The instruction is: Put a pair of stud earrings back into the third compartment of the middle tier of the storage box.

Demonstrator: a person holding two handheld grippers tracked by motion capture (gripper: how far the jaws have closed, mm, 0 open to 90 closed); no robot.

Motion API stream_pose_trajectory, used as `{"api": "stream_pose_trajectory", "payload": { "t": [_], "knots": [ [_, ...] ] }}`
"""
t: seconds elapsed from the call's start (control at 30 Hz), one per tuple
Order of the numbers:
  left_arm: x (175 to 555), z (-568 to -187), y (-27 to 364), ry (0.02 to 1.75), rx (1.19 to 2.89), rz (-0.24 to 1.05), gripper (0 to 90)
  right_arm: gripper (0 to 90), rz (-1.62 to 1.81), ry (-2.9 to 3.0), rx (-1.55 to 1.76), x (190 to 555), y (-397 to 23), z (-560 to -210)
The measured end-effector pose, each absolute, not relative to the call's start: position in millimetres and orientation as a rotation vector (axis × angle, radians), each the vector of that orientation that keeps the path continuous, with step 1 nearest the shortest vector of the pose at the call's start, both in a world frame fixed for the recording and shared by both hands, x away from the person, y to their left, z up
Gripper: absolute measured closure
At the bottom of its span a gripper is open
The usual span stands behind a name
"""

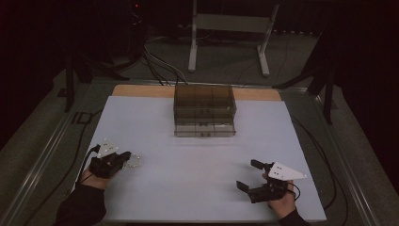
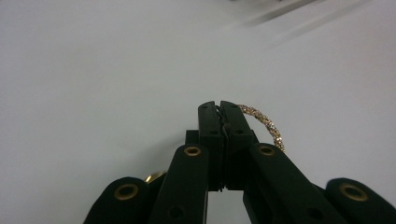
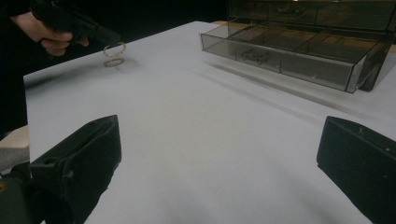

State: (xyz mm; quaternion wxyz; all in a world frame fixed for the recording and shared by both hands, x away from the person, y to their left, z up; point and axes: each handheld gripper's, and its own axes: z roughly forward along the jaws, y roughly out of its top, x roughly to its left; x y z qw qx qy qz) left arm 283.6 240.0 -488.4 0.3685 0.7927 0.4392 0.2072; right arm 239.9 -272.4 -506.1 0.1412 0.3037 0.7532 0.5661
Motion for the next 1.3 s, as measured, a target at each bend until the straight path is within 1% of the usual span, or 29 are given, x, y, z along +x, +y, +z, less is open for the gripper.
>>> {"api": "stream_pose_trajectory", "payload": {
  "t": [0.43, 0.63, 0.97, 1.2, 1.3],
  "knots": [
    [298.6, -468.7, 206.5, 1.029, 2.052, 0.528, 90.0, 0.0, 1.642, 2.174, 0.879, 240.2, -272.5, -506.4],
    [311.4, -458.4, 185.5, 0.99, 2.046, 0.518, 90.0, 0.0, 1.646, 2.175, 0.884, 240.5, -272.5, -506.7],
    [333.8, -455.4, 159.1, 0.951, 2.031, 0.454, 90.0, 0.0, 1.649, 2.172, 0.889, 241.3, -273.9, -507.2],
    [344.2, -455.6, 143.9, 0.934, 2.035, 0.443, 90.0, 0.0, 1.644, 2.174, 0.887, 240.7, -273.5, -507.2],
    [353.7, -456.3, 130.3, 0.917, 2.035, 0.423, 90.0, 0.0, 1.641, 2.173, 0.884, 240.9, -273.9, -507.2]
  ]
}}
